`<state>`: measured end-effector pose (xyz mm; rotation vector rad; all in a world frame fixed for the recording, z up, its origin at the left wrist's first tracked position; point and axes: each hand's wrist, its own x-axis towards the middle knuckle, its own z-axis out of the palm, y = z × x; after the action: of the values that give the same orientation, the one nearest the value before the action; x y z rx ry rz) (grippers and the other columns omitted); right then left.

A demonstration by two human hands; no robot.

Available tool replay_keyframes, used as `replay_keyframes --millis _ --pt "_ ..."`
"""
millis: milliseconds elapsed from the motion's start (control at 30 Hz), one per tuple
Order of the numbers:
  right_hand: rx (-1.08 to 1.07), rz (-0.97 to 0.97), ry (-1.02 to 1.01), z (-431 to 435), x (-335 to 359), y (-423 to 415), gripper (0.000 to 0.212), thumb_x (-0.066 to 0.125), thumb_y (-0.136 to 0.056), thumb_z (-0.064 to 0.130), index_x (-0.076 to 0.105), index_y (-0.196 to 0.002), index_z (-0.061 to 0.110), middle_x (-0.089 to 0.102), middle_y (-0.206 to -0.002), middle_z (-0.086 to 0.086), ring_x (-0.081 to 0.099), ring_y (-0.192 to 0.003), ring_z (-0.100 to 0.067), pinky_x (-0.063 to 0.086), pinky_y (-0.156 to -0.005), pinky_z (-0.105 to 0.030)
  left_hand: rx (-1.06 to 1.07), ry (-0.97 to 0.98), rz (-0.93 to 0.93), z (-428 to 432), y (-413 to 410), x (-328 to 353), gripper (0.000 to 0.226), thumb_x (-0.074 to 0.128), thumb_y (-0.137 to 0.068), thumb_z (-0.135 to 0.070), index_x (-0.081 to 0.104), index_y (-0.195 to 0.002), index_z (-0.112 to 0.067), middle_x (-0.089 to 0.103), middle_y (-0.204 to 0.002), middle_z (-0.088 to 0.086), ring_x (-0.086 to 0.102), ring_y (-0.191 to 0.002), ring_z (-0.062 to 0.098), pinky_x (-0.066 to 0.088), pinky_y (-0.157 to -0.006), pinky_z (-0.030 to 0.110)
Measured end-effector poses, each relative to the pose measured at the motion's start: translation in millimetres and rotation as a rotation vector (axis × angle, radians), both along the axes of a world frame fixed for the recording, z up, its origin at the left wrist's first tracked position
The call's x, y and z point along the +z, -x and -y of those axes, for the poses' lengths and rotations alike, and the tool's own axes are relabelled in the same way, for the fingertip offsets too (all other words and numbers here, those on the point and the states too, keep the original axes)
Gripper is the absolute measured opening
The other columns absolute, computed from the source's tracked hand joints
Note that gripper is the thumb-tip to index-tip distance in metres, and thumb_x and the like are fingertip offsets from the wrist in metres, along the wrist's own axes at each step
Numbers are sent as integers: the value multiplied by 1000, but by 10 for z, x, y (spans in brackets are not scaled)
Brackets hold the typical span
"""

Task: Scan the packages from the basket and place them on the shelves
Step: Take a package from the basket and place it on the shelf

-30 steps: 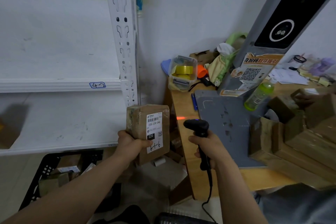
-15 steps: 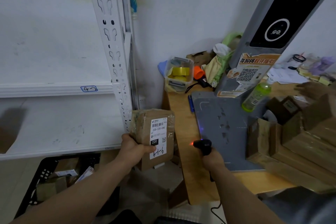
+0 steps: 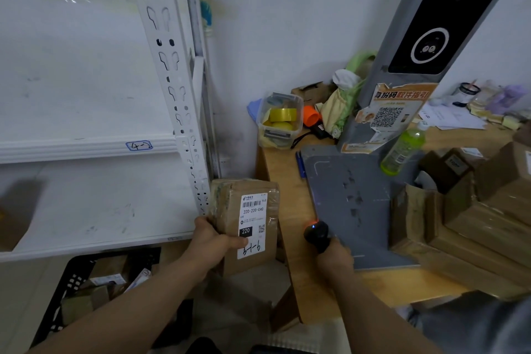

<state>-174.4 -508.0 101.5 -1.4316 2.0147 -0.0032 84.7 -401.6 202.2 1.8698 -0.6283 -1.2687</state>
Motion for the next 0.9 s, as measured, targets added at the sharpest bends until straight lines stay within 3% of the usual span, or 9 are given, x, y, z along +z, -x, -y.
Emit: replay_keyframes --millis 300,533,700,767,900 --pt "28 12 0 -55 3 -3 33 56 -91 12 54 -123 14 62 -109 -9 61 -102 -28 56 -92 -45 -14 0 -12 -119 -109 -5 81 89 -69 -6 29 -121 -19 58 -120 5 63 -112 28 57 -94 48" --pt "17 -17 2 -32 167 -81 47 57 -93 19 43 -138 11 58 -129 -16 56 -118 -36 50 -101 -49 -2 18 -13 -174 -216 20 78 90 -69 -7 30 -118 -19 58 -117 3 63 -112 28 56 -95 49" --pt "5 -30 178 -119 691 -289 65 69 -87 33 39 -141 10 45 -140 -18 43 -130 -37 40 -108 -47 -11 41 -53 -167 -277 79 78 89 -69 -6 32 -120 -17 60 -118 5 64 -108 27 57 -93 47" --pt "26 69 191 -115 931 -429 63 67 -88 29 40 -142 12 46 -140 -16 45 -129 -35 43 -107 -47 -18 55 -73 -143 -329 126 79 90 -68 -8 33 -123 -15 61 -119 5 64 -107 26 57 -93 46" --pt "83 694 -141 -104 1390 -770 48 60 -91 6 55 -136 22 66 -126 -8 64 -115 -25 54 -93 -41 -59 113 -123 -86 -435 326 85 91 -67 -12 36 -132 -14 64 -119 3 65 -103 20 58 -78 37"
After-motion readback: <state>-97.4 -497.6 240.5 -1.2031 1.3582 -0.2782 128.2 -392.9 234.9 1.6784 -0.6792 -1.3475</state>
